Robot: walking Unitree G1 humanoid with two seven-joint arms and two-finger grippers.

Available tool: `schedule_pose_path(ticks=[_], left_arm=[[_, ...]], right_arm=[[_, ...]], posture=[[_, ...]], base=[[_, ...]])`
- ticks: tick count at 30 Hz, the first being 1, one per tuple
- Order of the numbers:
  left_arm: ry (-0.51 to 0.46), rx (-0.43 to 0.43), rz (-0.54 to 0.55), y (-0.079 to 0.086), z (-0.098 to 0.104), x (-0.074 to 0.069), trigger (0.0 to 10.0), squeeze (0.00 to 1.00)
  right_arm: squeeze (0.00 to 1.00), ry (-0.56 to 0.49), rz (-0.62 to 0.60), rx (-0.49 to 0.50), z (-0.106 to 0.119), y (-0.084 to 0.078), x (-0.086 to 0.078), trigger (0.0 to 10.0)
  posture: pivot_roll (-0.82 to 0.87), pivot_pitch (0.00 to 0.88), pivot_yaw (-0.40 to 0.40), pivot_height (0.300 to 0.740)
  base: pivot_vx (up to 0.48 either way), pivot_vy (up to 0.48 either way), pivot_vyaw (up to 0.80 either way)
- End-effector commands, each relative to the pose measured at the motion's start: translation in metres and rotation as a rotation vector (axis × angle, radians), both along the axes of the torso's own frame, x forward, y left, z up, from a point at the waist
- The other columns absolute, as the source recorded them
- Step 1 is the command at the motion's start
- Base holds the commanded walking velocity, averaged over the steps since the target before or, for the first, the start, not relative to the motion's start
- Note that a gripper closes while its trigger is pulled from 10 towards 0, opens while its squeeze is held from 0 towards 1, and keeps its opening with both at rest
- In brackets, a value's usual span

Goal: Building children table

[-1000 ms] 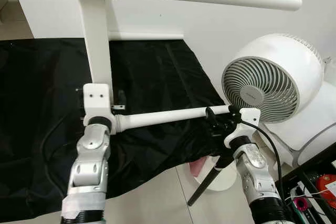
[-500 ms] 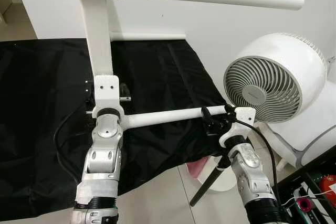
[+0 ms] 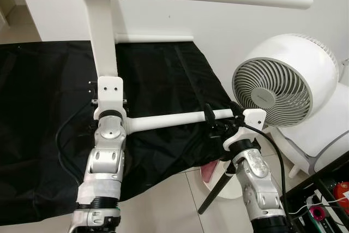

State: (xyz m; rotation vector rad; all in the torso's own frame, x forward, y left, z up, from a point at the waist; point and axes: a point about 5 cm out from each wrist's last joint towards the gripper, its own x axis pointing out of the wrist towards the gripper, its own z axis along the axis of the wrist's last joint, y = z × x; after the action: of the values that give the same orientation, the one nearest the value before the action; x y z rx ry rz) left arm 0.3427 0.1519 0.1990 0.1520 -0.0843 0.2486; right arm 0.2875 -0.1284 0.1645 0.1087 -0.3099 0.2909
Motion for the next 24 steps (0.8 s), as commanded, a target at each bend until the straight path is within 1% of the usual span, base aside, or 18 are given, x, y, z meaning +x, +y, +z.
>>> schedule_pose_path(ticks=[1,2,4,7,9,10,11,13,15,16,17,19,20,22,24], left_arm=[[-0.041,0.012,0.168,0.02,0.007,0.002,0.0,0.0],[-0.041,0.012,0.168,0.02,0.007,0.002,0.0,0.0],[-0.043,0.032,0.167,0.025,0.008,0.002,0.0,0.0],[-0.042,0.035,0.167,0.026,0.008,0.002,0.0,0.0],[-0.038,0.042,0.174,0.033,0.007,-0.001,0.0,0.0],[-0.038,0.042,0.174,0.033,0.007,-0.001,0.0,0.0],[-0.039,0.05,0.183,0.038,0.007,-0.003,0.0,0.0],[-0.039,0.05,0.183,0.038,0.007,-0.003,0.0,0.0],[-0.041,0.072,0.205,0.05,0.008,-0.007,0.0,0.0],[-0.041,0.072,0.205,0.05,0.008,-0.007,0.0,0.0],[-0.042,0.081,0.213,0.054,0.008,-0.008,0.0,0.0],[-0.052,0.085,0.241,0.066,0.011,-0.012,0.0,0.0],[-0.052,0.085,0.241,0.066,0.011,-0.012,0.0,0.0],[-0.063,0.09,0.257,0.072,0.014,-0.014,0.0,0.0],[-0.076,0.09,0.26,0.073,0.018,-0.016,0.0,0.0]], right_arm=[[0.0,-0.004,0.033,-0.005,0.003,0.005,-0.006,10.0],[0.0,-0.004,0.033,-0.005,0.003,0.005,-0.006,10.0],[0.0,-0.003,0.041,-0.005,0.004,0.006,-0.009,10.0],[0.0,0.001,0.041,-0.006,0.004,0.006,-0.01,10.0],[0.0,0.015,0.035,-0.006,0.002,0.005,-0.014,10.0],[0.0,0.015,0.035,-0.006,0.002,0.005,-0.014,10.0],[0.0,0.022,0.032,-0.007,0.001,0.004,-0.016,10.0],[0.0,0.022,0.032,-0.007,0.001,0.004,-0.016,10.0],[0.0,0.033,0.032,-0.007,0.0,0.004,-0.018,10.0],[0.0,0.033,0.032,-0.007,0.0,0.004,-0.018,10.0],[0.0,0.036,0.032,-0.008,-0.001,0.004,-0.019,10.0],[0.0,0.045,0.034,-0.012,-0.002,0.004,-0.02,10.0],[0.0,0.045,0.034,-0.012,-0.002,0.004,-0.02,10.0],[0.0,0.051,0.039,-0.014,-0.003,0.005,-0.02,10.0],[0.0,0.054,0.046,-0.018,-0.003,0.006,-0.02,10.0]], posture=[[0.02,0.121,-0.05,0.74],[0.02,0.121,-0.05,0.74],[0.01,0.132,-0.044,0.74],[0.01,0.136,-0.043,0.74],[0.01,0.148,-0.039,0.74],[0.01,0.148,-0.039,0.74],[0.01,0.149,-0.039,0.74],[0.01,0.149,-0.039,0.74],[0.01,0.152,-0.04,0.74],[0.01,0.152,-0.04,0.74],[0.02,0.151,-0.042,0.74],[0.02,0.149,-0.046,0.74],[0.02,0.149,-0.046,0.74],[0.02,0.146,-0.05,0.74],[0.02,0.144,-0.053,0.74]], base=[[0.0,0.0,0.0],[0.0,0.0,0.0],[0.0,0.0,0.0],[0.0,0.0,0.0],[0.0,0.0,0.0],[0.0,0.0,0.0],[0.0,0.0,0.0],[0.0,0.0,0.0],[0.0,0.0,0.0],[0.0,0.0,0.0],[0.0,0.0,0.0],[0.0,0.0,0.0],[0.0,0.0,0.0],[0.0,0.0,0.0],[0.0,0.0,0.0]])
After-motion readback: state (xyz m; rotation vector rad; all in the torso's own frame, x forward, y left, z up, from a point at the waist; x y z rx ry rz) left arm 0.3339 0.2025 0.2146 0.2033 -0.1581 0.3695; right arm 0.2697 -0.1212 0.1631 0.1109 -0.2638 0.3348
